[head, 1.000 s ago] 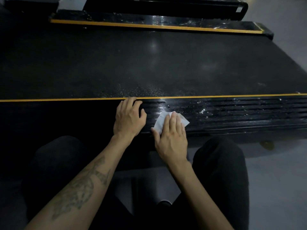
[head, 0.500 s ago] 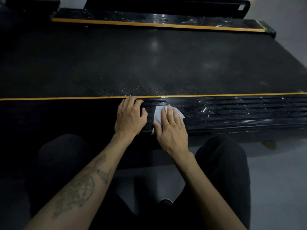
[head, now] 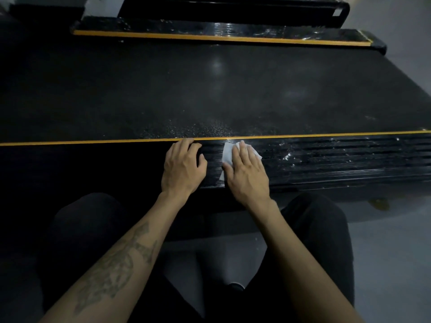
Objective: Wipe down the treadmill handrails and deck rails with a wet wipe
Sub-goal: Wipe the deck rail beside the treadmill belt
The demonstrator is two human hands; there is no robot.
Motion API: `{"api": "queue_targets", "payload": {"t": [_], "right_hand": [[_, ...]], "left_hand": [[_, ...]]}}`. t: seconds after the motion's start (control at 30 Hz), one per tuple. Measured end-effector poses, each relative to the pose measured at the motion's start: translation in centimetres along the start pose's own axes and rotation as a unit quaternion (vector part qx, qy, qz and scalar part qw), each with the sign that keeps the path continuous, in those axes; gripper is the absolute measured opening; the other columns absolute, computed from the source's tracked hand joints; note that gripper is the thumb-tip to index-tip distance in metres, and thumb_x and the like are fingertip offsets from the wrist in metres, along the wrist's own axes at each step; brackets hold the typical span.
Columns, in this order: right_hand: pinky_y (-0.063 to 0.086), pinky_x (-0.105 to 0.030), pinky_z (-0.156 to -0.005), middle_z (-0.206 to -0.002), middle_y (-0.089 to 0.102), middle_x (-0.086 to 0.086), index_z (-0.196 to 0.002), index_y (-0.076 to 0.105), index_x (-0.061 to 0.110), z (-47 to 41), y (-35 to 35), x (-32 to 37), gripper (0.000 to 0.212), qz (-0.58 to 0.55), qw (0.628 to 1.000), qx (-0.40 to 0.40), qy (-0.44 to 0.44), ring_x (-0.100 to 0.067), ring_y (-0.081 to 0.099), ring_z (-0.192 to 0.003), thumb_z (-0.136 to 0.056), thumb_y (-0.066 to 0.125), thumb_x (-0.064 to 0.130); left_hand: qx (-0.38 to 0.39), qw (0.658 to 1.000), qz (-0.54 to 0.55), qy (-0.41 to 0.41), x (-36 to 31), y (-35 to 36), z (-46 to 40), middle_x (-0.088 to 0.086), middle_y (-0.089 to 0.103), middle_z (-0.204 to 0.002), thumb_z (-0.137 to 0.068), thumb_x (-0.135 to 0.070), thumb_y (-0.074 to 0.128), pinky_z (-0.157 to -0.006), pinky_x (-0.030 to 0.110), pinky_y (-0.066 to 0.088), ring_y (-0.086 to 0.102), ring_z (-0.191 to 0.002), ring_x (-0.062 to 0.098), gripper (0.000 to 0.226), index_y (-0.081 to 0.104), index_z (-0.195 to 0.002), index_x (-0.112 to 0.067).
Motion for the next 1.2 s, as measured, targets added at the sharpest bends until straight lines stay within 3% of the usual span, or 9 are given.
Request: {"api": "queue_targets", "payload": {"t": [0.13,0.33,0.5,0.67,0.83,1.0,1.2], "right_hand": [[0.009,-0.042,-0.128,-0.171,0.008,-0.018,-0.163,0.013,0.003,1.8,0.4,0.5,0.066,0.004,0.999,-0.026,0.038,-0.030,0.003,-0.159,-0.112,0.020,0.044],[0.006,-0.038,-0.128,-0.172,0.004,-0.012,-0.164,0.012,0.008,-0.8,-0.1,1.0,0.064,0.005,1.000,-0.008,-0.018,-0.025,0.002,-0.159,-0.112,0.018,0.045],[0.010,-0.042,-0.128,-0.171,0.008,-0.017,-0.162,0.013,0.004,0.8,0.4,1.0,0.066,-0.003,0.999,-0.027,0.036,-0.030,0.005,-0.159,-0.111,0.019,0.045],[0.005,-0.040,-0.128,-0.172,0.003,-0.013,-0.164,0.013,0.012,-1.1,0.0,1.6,0.062,-0.001,1.000,-0.007,-0.026,-0.027,0.001,-0.159,-0.112,0.020,0.045],[0.006,-0.042,-0.129,-0.172,0.003,-0.015,-0.164,0.011,0.009,-0.7,0.2,0.7,0.065,0.004,0.999,-0.010,0.030,-0.030,0.001,-0.159,-0.111,0.019,0.046],[0.006,-0.041,-0.128,-0.172,0.003,-0.012,-0.165,0.010,0.016,-2.4,-0.1,1.9,0.061,0.015,0.999,0.008,-0.043,-0.027,0.001,-0.159,-0.112,0.017,0.045],[0.007,-0.042,-0.128,-0.171,0.003,-0.015,-0.164,0.009,0.009,-1.5,0.1,0.7,0.064,0.013,0.999,-0.002,0.031,-0.029,0.001,-0.159,-0.111,0.017,0.045]], "left_hand": [[-0.007,1.000,-0.003,-0.002,0.0,0.1,0.0,0.009,0.064,-0.125,-0.094,-0.021,0.061,-0.103,0.043,0.046,0.059,-0.117,0.029,0.030,0.070,-0.119,-0.007],[0.001,1.000,-0.005,0.002,0.0,0.1,0.0,0.008,0.063,-0.127,-0.095,-0.021,0.060,-0.104,0.042,0.045,0.058,-0.119,0.028,0.031,0.069,-0.121,-0.008],[0.004,1.000,-0.005,-0.008,0.1,0.3,-0.1,0.008,0.063,-0.127,-0.094,-0.020,0.060,-0.102,0.042,0.044,0.058,-0.117,0.029,0.031,0.069,-0.120,-0.008],[0.009,1.000,-0.008,-0.002,0.1,0.2,-0.1,0.008,0.062,-0.128,-0.096,-0.022,0.058,-0.103,0.040,0.043,0.057,-0.119,0.027,0.031,0.069,-0.122,-0.009],[0.005,1.000,-0.007,-0.005,0.2,0.4,-0.1,0.008,0.062,-0.128,-0.095,-0.022,0.059,-0.103,0.042,0.044,0.057,-0.119,0.028,0.031,0.069,-0.122,-0.008],[0.002,1.000,-0.007,-0.003,0.2,0.3,-0.1,0.008,0.063,-0.126,-0.093,-0.021,0.061,-0.101,0.042,0.045,0.059,-0.116,0.028,0.030,0.070,-0.119,-0.009],[-0.006,1.000,-0.007,0.001,0.0,0.2,0.0,0.009,0.064,-0.124,-0.093,-0.021,0.062,-0.100,0.042,0.045,0.059,-0.115,0.029,0.029,0.070,-0.118,-0.008]]}}
Point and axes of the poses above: each hand's wrist, its own z-axis away from the middle knuckle, its own y-axis out of the palm, x = y × z, the point moved 9 cm from there along -z, towards the middle knuckle
